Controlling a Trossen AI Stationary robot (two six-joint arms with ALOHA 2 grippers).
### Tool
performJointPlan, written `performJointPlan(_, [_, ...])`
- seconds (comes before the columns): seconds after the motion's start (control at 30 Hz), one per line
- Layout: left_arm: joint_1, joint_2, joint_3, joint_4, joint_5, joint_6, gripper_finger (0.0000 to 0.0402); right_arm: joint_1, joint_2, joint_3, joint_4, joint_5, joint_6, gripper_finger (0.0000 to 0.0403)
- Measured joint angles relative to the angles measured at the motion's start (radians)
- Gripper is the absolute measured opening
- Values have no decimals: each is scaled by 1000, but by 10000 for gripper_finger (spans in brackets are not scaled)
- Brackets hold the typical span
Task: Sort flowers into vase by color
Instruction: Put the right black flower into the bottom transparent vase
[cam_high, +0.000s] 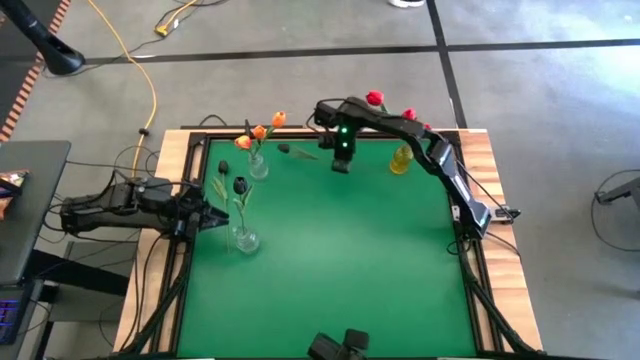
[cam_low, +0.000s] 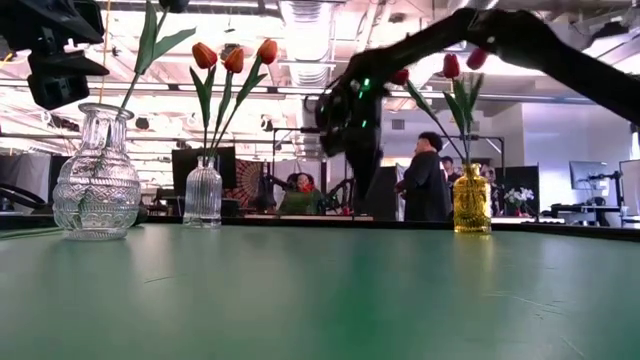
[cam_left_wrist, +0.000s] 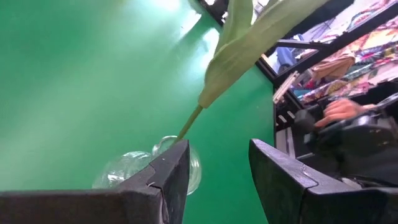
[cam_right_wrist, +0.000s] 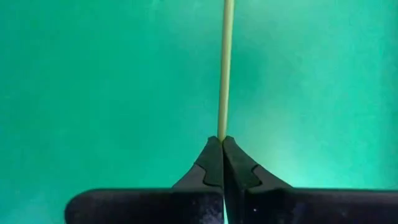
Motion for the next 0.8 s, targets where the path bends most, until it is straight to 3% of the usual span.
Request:
performJointPlan(0.33, [0, 0, 0, 0, 15, 58, 153, 49, -174, 2, -201, -24, 168, 15])
performJointPlan(0.8, [0, 0, 1, 70, 74, 74, 153, 116, -486, 2, -201, -94, 390, 15])
